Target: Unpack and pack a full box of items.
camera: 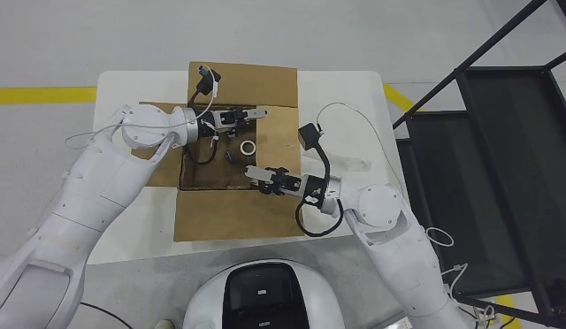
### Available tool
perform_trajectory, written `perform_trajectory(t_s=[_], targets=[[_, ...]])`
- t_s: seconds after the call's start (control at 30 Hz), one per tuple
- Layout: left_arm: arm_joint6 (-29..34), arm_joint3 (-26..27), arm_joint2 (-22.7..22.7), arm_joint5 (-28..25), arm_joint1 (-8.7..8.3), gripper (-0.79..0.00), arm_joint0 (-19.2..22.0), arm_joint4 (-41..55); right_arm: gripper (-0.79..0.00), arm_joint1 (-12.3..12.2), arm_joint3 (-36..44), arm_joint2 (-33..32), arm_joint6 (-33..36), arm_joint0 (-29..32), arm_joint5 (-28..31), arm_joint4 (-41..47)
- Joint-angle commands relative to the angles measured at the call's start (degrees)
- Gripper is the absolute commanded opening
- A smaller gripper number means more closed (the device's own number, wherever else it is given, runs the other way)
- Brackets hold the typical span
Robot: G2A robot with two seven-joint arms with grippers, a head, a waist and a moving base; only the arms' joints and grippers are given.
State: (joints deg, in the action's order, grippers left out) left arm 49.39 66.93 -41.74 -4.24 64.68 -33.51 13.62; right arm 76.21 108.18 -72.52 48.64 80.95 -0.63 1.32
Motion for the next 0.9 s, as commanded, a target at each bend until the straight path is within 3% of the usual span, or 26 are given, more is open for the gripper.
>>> perform_trajectory(t_s=[0.0,0.17,0.37,0.53,0.67,0.87], targets=[[-1.11,0.11,0.44,0.25,0.26,0.000,-0.62,-0.50,0.000,0.00,0.00,0.00,0.00,0.00,0.00,0.00],[-2.21,-3.27,2.51,-1.43,2.05,0.000,0.43,-0.41,0.000,-0.30,-0.05,0.22,-1.65,1.39,-0.38,-0.40],[-2.13,-10.31,5.96,-5.77,5.67,0.000,2.95,3.10,0.000,-0.81,1.35,0.12,-1.33,2.00,-0.93,-0.86],[-1.12,-14.52,6.13,-10.91,8.07,0.000,4.70,8.48,0.000,-1.25,2.29,0.25,-0.74,2.94,-1.52,-1.42],[1.25,-15.24,5.51,-14.67,9.10,0.000,5.59,11.32,0.000,-1.58,2.97,0.84,0.35,3.60,-1.90,-1.60],[5.13,-14.33,6.13,-15.80,11.12,0.000,6.65,15.30,0.000,-1.86,4.00,1.60,-2.33,4.25,-1.83,-2.99]])
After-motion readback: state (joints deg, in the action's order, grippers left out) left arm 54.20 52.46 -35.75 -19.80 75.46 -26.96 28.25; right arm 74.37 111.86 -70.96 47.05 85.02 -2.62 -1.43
